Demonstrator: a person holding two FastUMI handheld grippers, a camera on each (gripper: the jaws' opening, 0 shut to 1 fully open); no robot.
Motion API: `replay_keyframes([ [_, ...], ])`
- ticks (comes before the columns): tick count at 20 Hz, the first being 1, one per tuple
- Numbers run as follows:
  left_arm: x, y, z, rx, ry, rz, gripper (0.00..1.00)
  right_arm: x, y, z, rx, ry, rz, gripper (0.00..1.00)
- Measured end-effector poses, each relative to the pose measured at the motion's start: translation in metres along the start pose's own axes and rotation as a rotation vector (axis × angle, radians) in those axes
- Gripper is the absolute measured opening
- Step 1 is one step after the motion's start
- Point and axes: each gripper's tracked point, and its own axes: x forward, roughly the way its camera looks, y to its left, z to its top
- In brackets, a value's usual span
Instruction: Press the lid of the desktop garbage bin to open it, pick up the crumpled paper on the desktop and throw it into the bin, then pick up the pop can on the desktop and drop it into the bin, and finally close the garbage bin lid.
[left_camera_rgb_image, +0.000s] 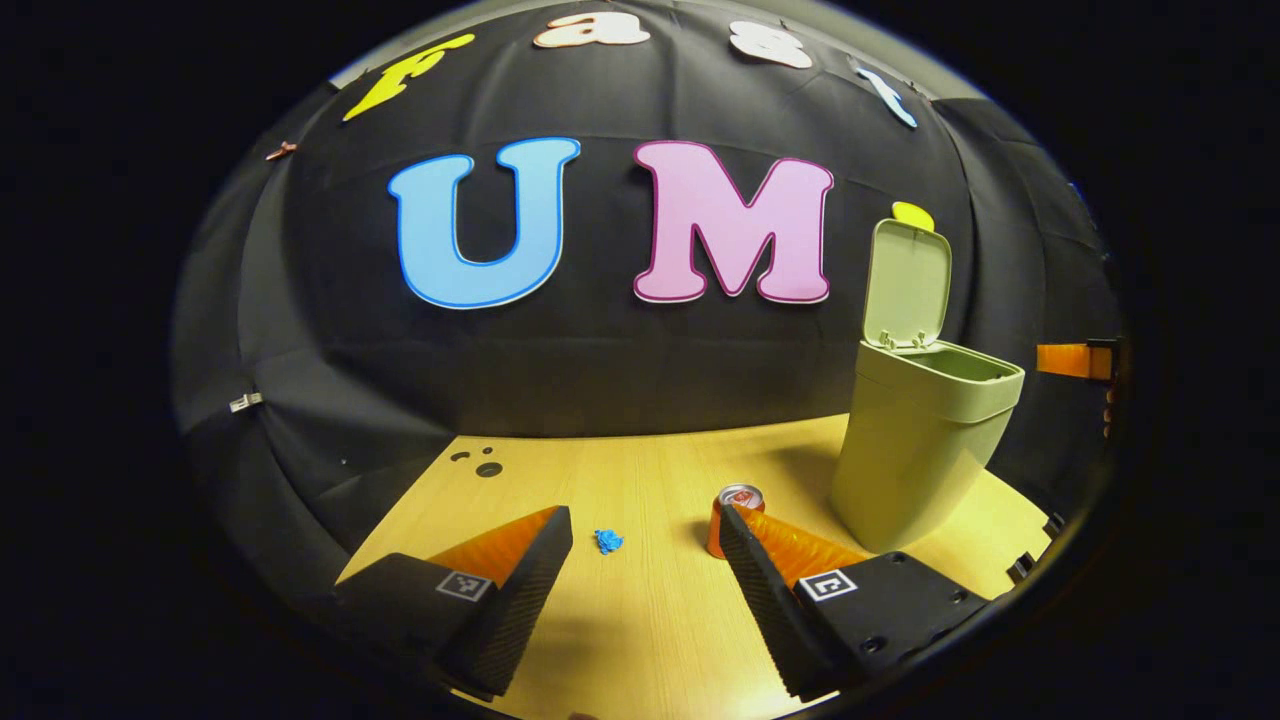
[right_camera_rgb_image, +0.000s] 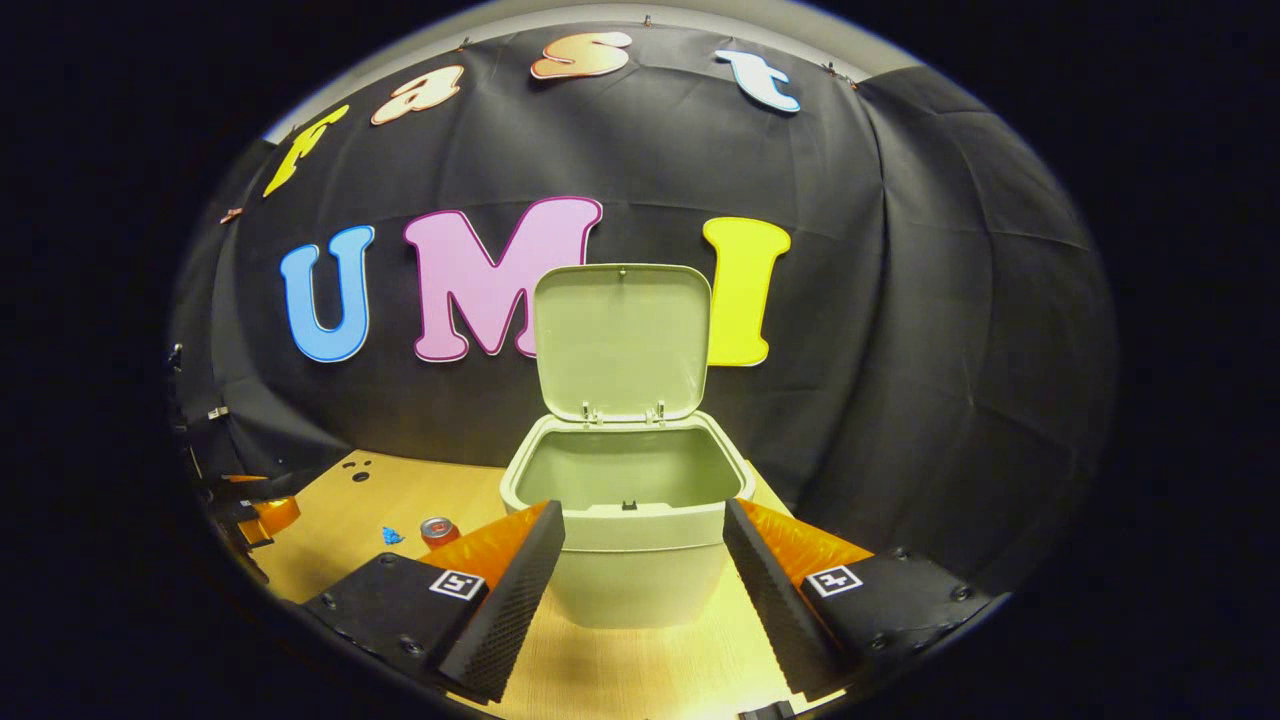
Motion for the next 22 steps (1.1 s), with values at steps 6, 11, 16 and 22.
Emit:
replay_keyframes([
  [6, 0.051, 0.009, -0.017, -0.023, 0.061, 0.025, 0.96, -0.002, 0.010, -0.025, -0.038, 0.020, 0.026, 1.00],
  [11, 0.100, 0.026, -0.047, -0.088, 0.126, 0.063, 0.96, 0.007, 0.028, -0.058, -0.040, 0.108, 0.082, 1.00],
  [16, 0.151, 0.042, -0.082, -0.088, 0.201, 0.096, 0.96, 0.012, 0.041, -0.084, -0.033, 0.203, 0.130, 1.00],
  [22, 0.201, 0.042, -0.121, -0.072, 0.294, 0.090, 0.96, 0.013, 0.044, -0.131, -0.060, 0.340, 0.154, 1.00],
])
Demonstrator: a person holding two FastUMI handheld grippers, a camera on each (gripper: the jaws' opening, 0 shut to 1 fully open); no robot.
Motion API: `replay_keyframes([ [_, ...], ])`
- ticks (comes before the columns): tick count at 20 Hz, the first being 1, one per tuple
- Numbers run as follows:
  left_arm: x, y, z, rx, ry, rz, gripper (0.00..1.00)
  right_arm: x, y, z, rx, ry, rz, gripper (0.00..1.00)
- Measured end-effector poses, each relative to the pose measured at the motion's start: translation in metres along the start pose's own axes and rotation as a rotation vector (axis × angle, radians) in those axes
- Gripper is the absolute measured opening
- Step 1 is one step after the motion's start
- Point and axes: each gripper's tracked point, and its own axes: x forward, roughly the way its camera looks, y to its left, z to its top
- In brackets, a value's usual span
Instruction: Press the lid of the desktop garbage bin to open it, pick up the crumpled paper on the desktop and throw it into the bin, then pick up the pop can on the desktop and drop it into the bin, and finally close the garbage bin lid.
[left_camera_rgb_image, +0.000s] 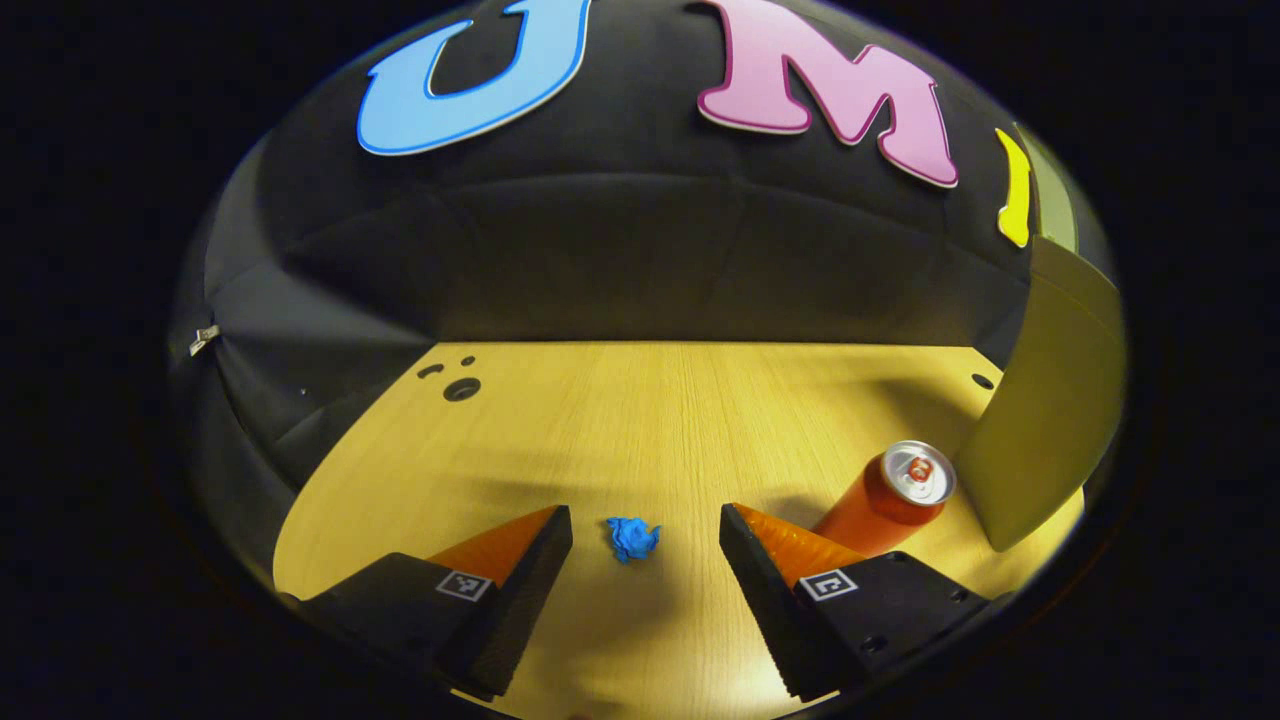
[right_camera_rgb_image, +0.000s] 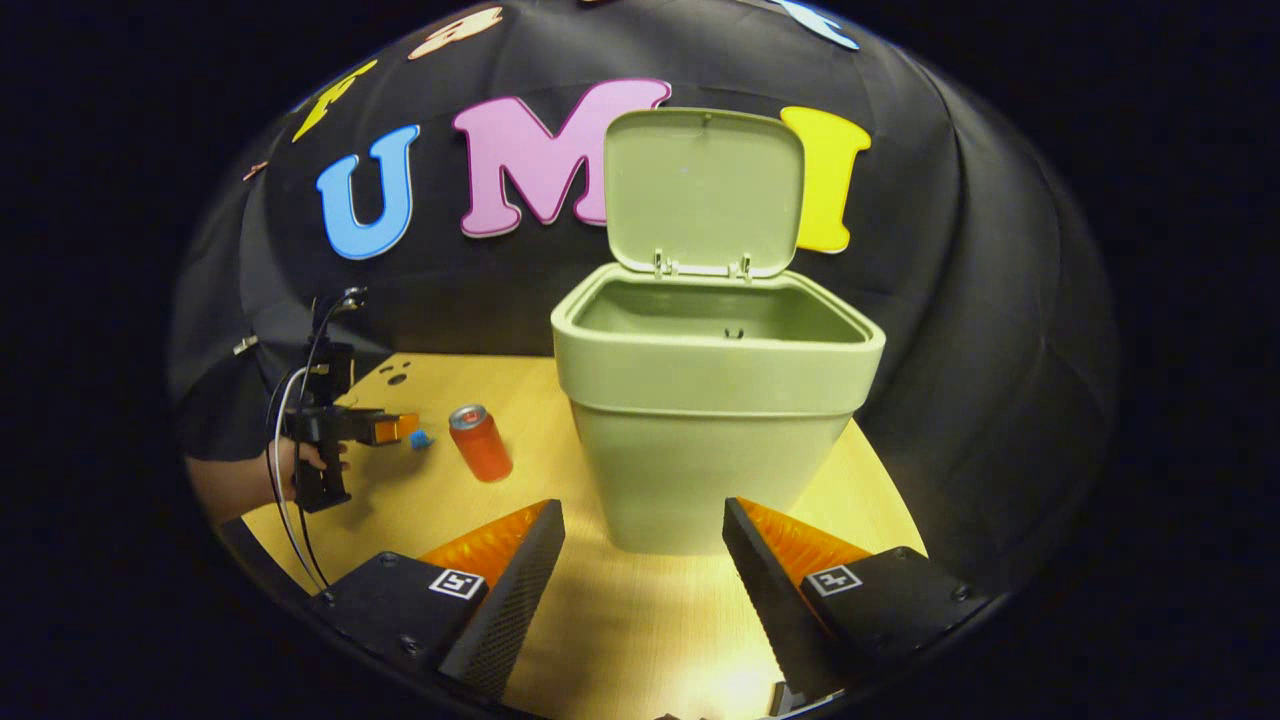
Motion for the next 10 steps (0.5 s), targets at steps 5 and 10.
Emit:
replay_keyframes([
  [5, 0.035, 0.000, -0.016, 0.033, 0.058, 0.018, 0.96, 0.013, 0.002, -0.021, -0.011, 0.060, 0.008, 1.00],
  [10, 0.053, 0.001, -0.035, 0.020, 0.116, 0.032, 0.96, 0.020, 0.010, -0.026, -0.009, 0.088, 0.024, 1.00],
])
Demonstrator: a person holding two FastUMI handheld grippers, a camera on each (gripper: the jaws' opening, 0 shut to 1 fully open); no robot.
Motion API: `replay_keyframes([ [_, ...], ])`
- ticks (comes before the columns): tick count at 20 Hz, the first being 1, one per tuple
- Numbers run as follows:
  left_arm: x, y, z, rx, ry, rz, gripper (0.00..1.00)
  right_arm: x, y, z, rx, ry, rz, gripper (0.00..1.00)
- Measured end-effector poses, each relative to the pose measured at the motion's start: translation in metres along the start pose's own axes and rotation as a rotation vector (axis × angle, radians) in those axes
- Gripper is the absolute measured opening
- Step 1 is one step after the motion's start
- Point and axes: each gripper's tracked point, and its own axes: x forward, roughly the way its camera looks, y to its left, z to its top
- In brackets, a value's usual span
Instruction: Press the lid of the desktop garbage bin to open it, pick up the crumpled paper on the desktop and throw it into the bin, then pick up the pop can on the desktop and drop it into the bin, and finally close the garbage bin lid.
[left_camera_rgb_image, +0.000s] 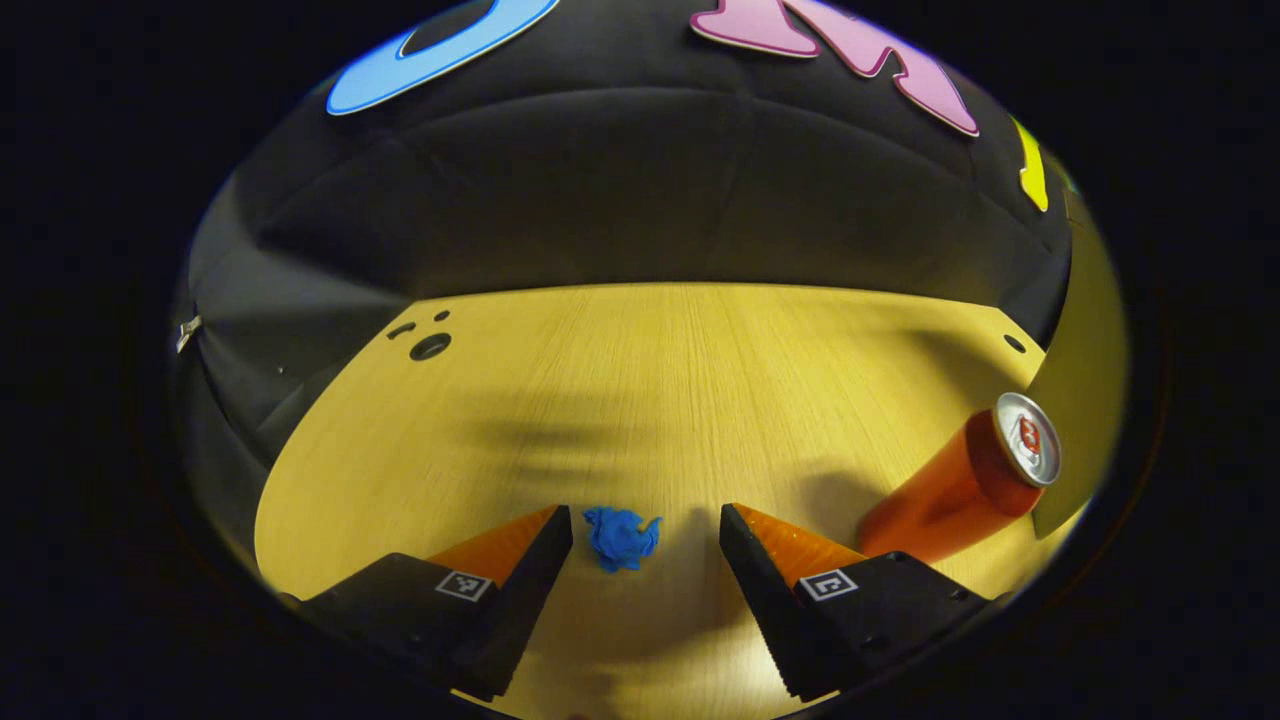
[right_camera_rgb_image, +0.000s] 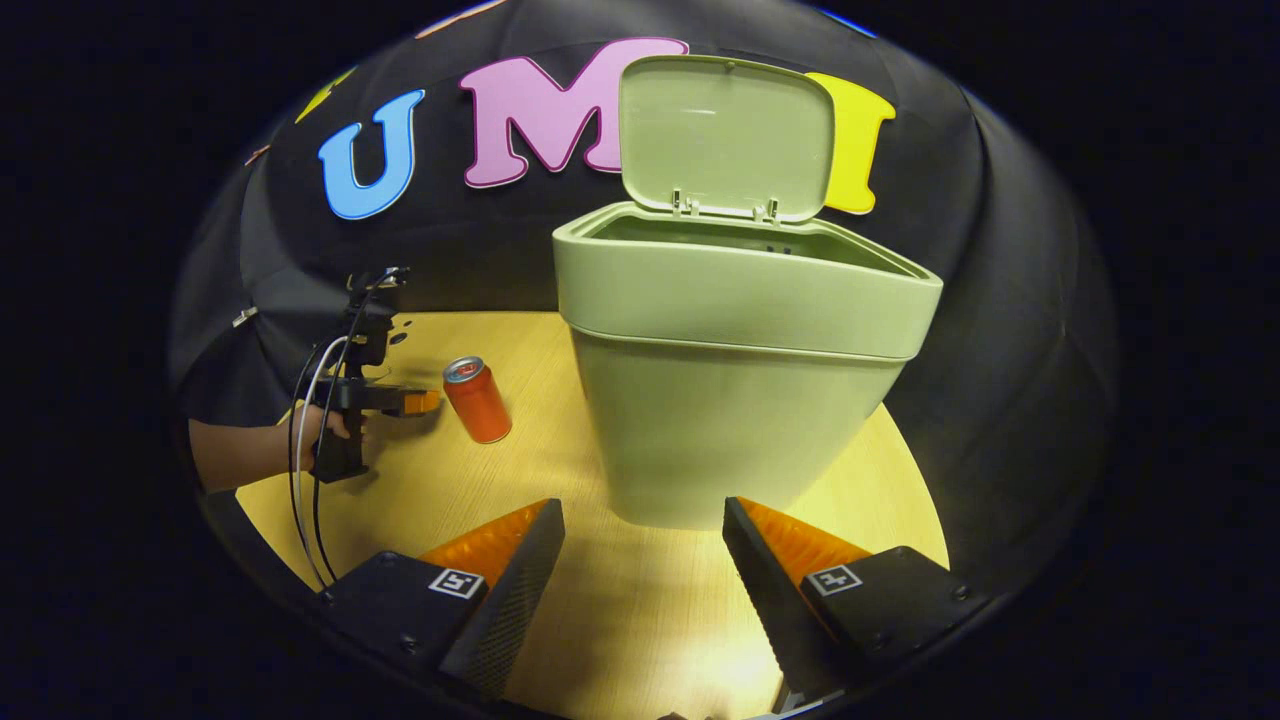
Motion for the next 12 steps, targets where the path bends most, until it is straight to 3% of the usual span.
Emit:
replay_keyframes([
  [3, 0.0043, -0.0026, -0.0008, -0.025, -0.004, -0.012, 0.95, 0.0049, 0.0032, 0.0001, 0.006, 0.005, 0.004, 1.00],
  [8, 0.0098, -0.0006, -0.0010, -0.035, -0.011, -0.002, 0.83, 0.0055, 0.0026, 0.0000, 0.015, 0.004, 0.001, 1.00],
  [9, 0.0089, 0.0002, -0.0016, -0.036, -0.008, 0.002, 0.72, 0.0052, 0.0031, -0.0001, 0.018, 0.004, 0.003, 1.00],
  [10, 0.0080, 0.0008, -0.0033, -0.043, -0.009, 0.004, 0.68, 0.0050, 0.0036, 0.0001, 0.019, 0.002, 0.004, 1.00],
  [11, 0.0061, 0.0031, -0.0040, -0.064, -0.013, 0.013, 0.53, 0.0052, 0.0037, -0.0001, 0.020, -0.001, 0.006, 1.00],
  [12, 0.0078, 0.0042, -0.0042, -0.087, -0.021, 0.017, 0.49, 0.0053, 0.0045, 0.0002, 0.020, -0.004, 0.008, 1.00],
])
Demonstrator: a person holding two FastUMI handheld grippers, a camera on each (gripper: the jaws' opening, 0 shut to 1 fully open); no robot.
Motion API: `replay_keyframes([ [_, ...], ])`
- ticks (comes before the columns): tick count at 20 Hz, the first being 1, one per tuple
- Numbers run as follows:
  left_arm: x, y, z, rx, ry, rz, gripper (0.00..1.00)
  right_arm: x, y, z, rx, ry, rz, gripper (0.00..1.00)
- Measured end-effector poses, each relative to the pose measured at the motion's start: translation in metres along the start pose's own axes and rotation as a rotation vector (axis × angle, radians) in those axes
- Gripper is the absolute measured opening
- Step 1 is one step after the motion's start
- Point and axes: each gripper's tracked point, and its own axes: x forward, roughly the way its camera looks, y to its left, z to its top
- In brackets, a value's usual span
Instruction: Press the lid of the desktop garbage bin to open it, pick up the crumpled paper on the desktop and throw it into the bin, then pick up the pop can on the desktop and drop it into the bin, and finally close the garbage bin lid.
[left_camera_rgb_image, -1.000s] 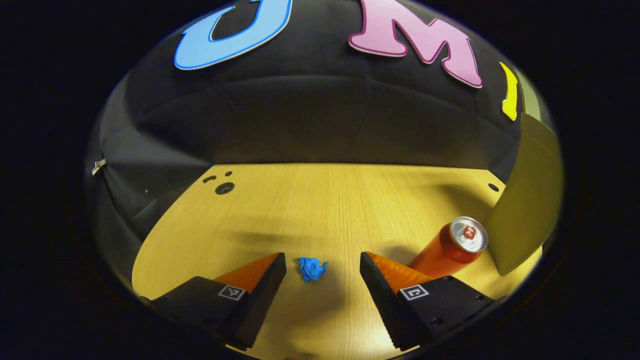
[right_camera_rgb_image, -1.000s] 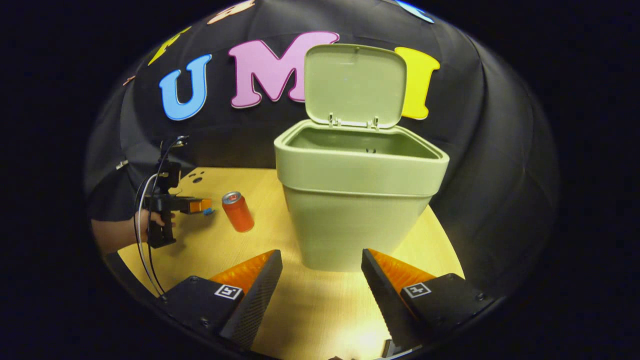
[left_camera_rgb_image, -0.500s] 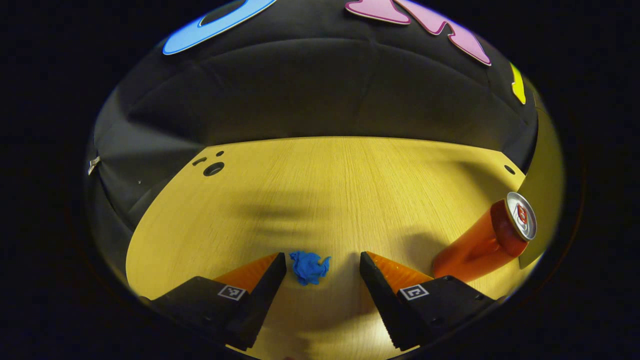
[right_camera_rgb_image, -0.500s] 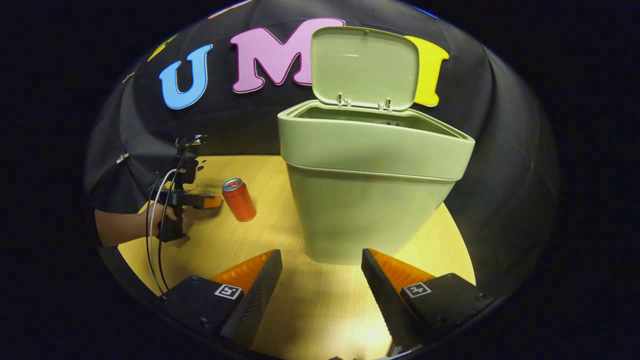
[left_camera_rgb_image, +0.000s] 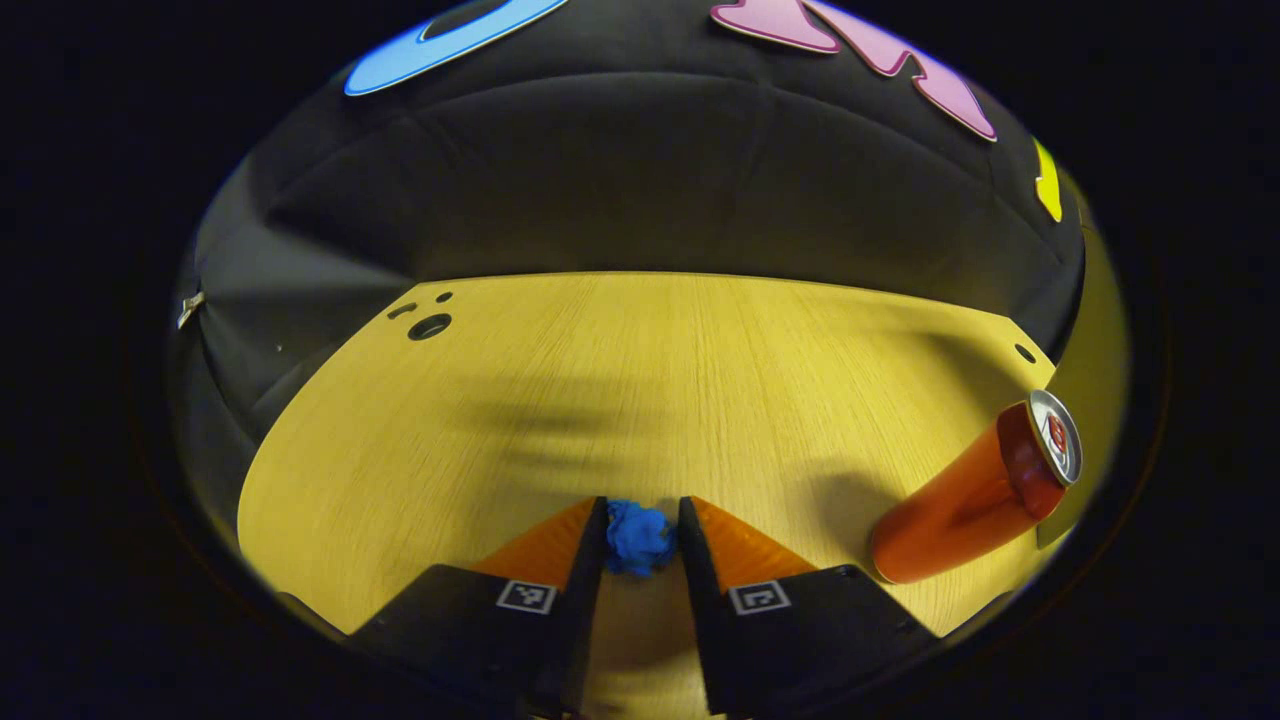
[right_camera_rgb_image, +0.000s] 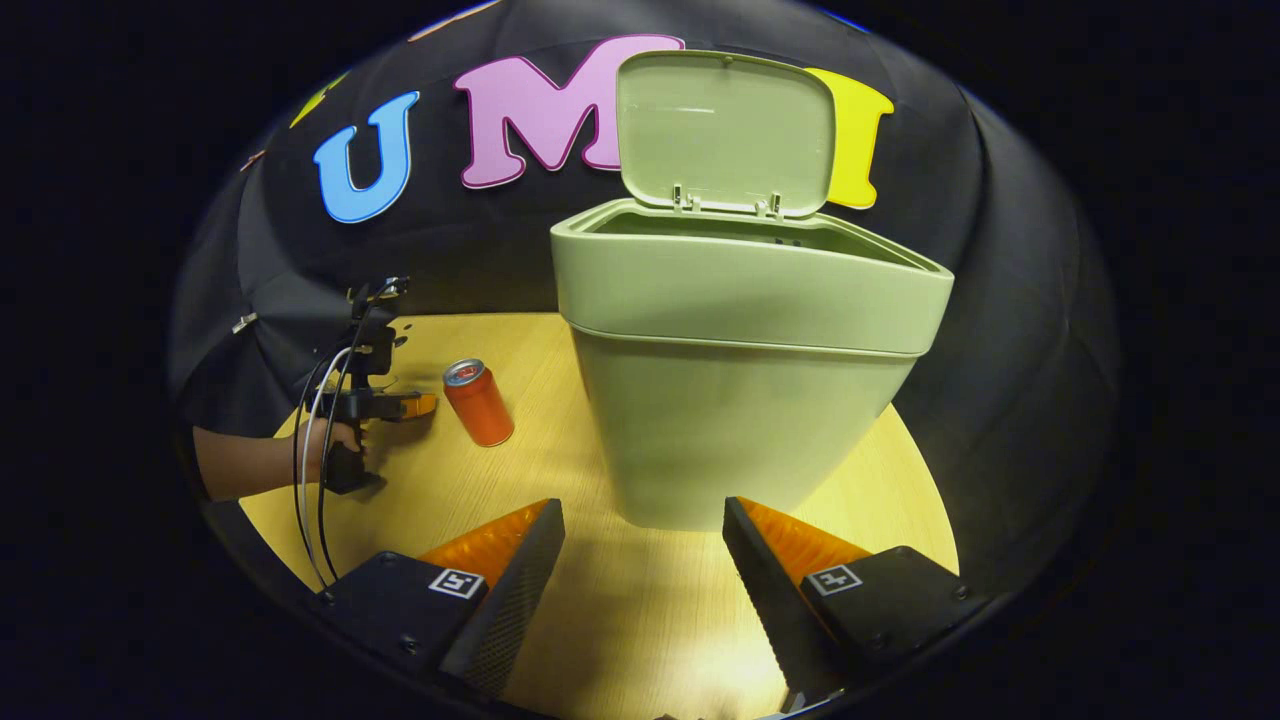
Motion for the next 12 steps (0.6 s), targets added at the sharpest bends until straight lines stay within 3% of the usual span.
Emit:
replay_keyframes([
  [1, 0.000, 0.000, 0.001, -0.018, -0.004, -0.002, 0.41, -0.001, 0.001, 0.000, -0.001, -0.005, 0.003, 1.00],
  [5, -0.004, 0.003, 0.000, -0.034, 0.000, 0.009, 0.32, -0.004, 0.005, 0.000, -0.018, -0.023, 0.028, 1.00],
  [9, -0.017, 0.012, -0.004, -0.090, 0.005, 0.082, 0.27, -0.007, 0.006, 0.000, -0.024, -0.038, 0.059, 1.00],
  [12, -0.035, 0.010, 0.006, -0.152, -0.026, 0.084, 0.27, -0.009, 0.005, 0.003, -0.025, -0.058, 0.075, 1.00],
])
